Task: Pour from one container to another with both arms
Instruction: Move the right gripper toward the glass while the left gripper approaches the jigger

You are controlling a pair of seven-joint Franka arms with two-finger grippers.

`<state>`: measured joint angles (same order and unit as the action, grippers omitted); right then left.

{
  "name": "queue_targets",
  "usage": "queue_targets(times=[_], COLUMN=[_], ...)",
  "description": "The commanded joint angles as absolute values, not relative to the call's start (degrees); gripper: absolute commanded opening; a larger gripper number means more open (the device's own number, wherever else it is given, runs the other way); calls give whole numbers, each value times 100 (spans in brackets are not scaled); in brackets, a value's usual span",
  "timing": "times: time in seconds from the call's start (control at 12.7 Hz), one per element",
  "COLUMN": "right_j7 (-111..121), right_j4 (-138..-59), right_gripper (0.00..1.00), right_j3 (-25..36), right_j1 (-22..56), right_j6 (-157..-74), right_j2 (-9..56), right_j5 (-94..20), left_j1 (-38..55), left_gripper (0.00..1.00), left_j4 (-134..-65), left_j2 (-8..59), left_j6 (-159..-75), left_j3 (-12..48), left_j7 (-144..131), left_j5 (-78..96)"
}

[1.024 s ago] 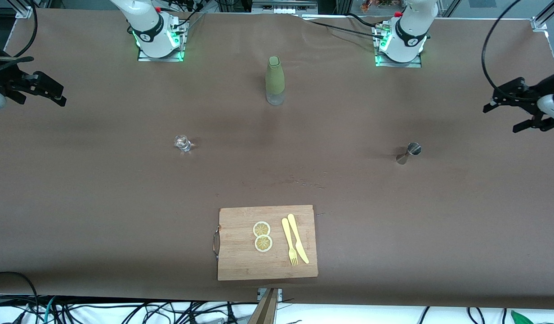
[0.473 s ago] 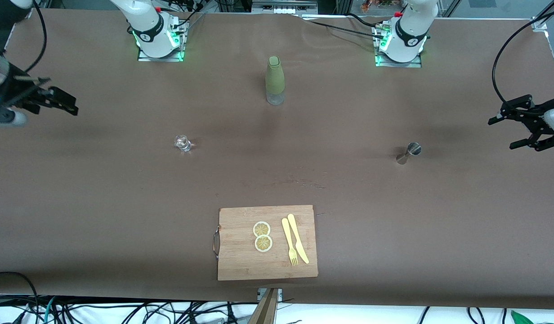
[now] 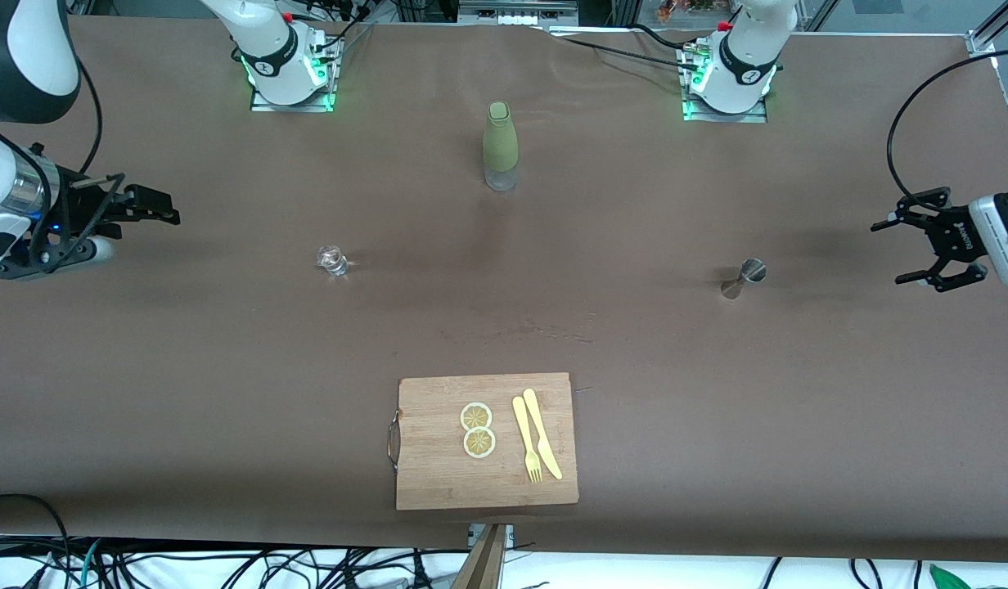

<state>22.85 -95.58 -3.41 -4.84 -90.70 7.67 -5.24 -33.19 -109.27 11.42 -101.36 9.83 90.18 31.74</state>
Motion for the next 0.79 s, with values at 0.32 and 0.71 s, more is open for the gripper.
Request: queue_targets(times=[0.32, 0.71], right_j7=[5778, 7783], right_j4=[-9448, -9448], right_gripper=[100, 100], right_j3=[-325, -325], right_j1=[-1273, -1582], right_j6=[-8763, -8700], right_j2=[1695, 2573], right_j5=[-2019, -2794], left_j1=[-3489, -3498], left_gripper=[99, 99], left_j4=[-11312, -11312], left_j2=[2134, 2916], left_j6=[-10187, -10213], left_j3=[949, 791], left_j7=[11695, 13119], left_j5=[4350, 4841])
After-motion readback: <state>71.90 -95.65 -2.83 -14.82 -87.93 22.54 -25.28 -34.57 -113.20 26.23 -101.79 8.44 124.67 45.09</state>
